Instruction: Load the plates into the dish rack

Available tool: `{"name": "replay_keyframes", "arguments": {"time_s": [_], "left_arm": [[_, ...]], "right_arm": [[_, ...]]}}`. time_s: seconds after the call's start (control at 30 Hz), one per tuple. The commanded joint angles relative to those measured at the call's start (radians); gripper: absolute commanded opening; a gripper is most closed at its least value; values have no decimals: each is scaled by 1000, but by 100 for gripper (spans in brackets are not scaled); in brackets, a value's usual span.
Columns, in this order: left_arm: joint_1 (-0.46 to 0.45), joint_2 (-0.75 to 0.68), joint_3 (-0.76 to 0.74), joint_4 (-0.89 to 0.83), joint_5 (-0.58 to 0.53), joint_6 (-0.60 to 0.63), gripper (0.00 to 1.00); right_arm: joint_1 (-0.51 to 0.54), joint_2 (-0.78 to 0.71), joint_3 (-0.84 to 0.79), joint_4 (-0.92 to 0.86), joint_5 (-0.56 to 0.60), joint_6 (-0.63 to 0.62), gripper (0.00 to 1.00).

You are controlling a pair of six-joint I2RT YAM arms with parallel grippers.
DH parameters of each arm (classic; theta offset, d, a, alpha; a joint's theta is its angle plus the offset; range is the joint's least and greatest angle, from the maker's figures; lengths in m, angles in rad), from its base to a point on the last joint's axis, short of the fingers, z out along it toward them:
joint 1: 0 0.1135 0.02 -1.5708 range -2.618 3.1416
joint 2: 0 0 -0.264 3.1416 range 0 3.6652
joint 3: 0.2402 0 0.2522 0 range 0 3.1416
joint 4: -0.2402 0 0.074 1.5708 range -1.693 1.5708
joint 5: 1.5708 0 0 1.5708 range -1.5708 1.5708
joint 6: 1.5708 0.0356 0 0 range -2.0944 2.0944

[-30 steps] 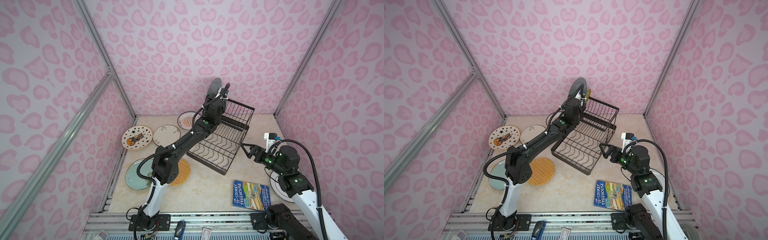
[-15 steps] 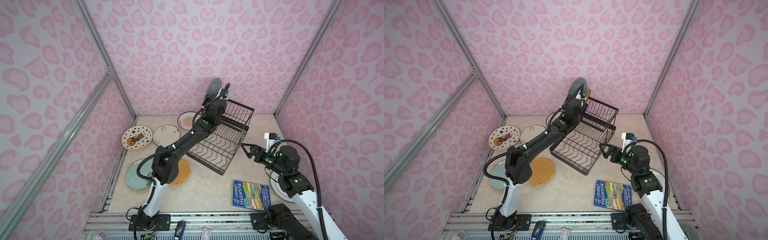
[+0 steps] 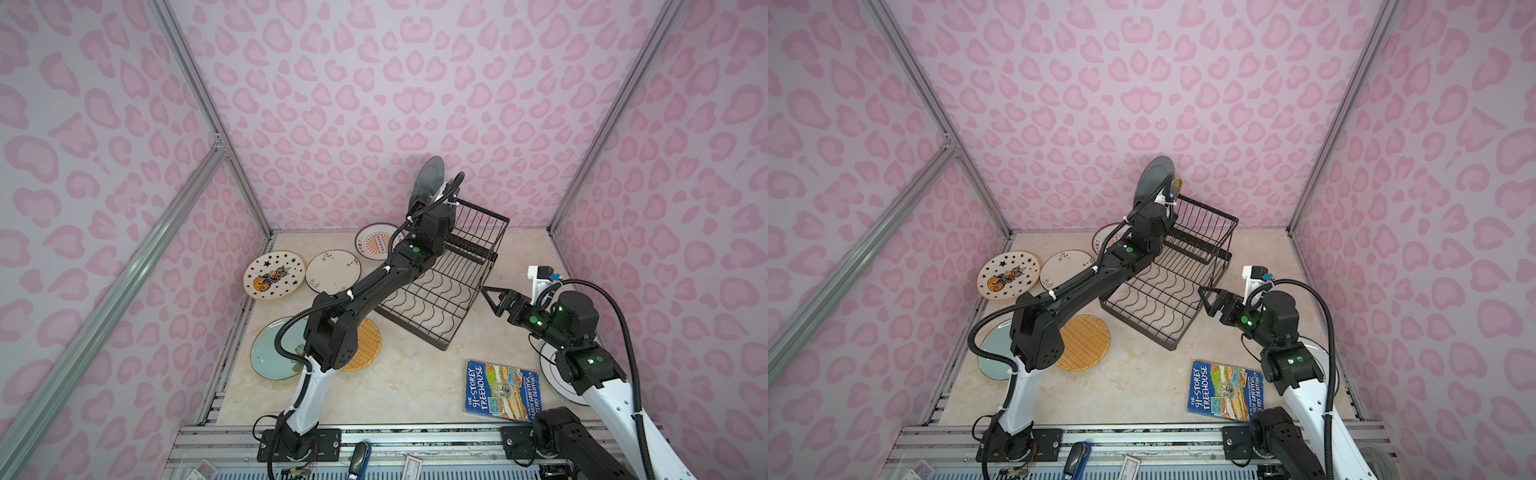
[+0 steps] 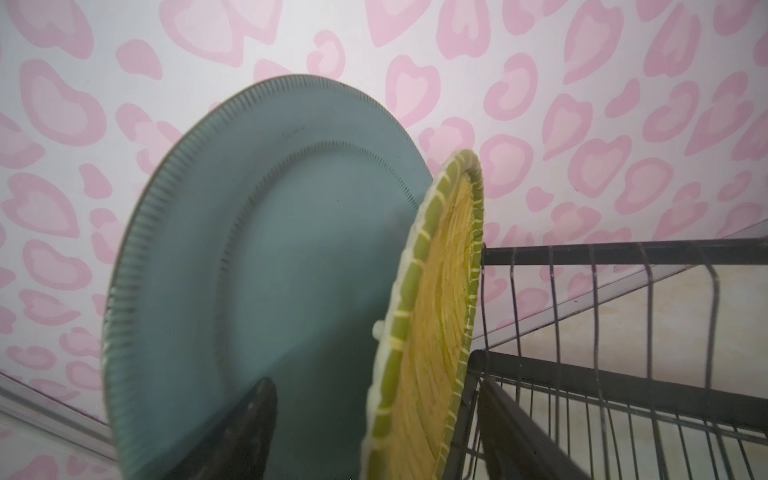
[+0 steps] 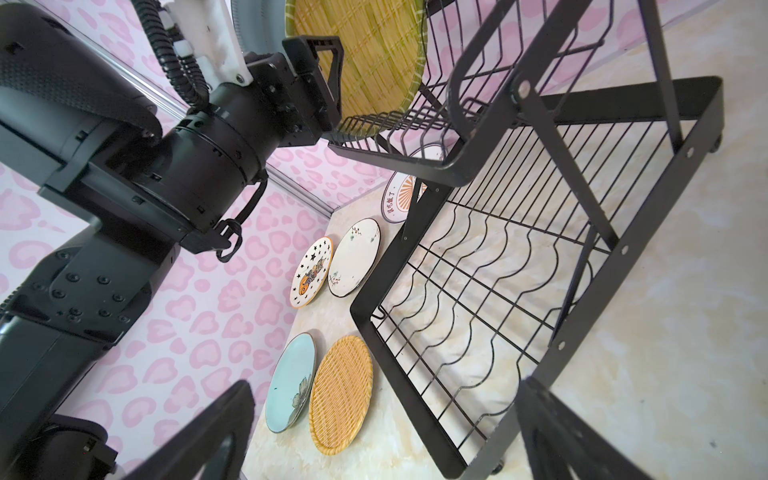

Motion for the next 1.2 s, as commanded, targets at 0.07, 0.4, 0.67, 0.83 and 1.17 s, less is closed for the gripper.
{"name": "replay_keyframes", "arguments": {"time_s": [0.07, 0.4, 0.67, 0.83, 1.17], "left_arm": [[-6, -131, 49, 90, -145, 25, 78], [-6, -190, 5, 51, -83, -19, 81], [-8, -269, -51, 12, -28, -63, 83], [-9, -362, -103, -58, 86, -128, 84], [-7, -492, -170, -291, 419, -302, 82]], "right_arm": [[1, -8, -4, 20, -11, 2, 98], [2, 0, -9, 38, -15, 10, 98], [2, 6, -4, 41, -6, 1, 98], [2, 29, 27, 22, 14, -18, 98], [0, 82, 83, -3, 62, -46, 98]]}}
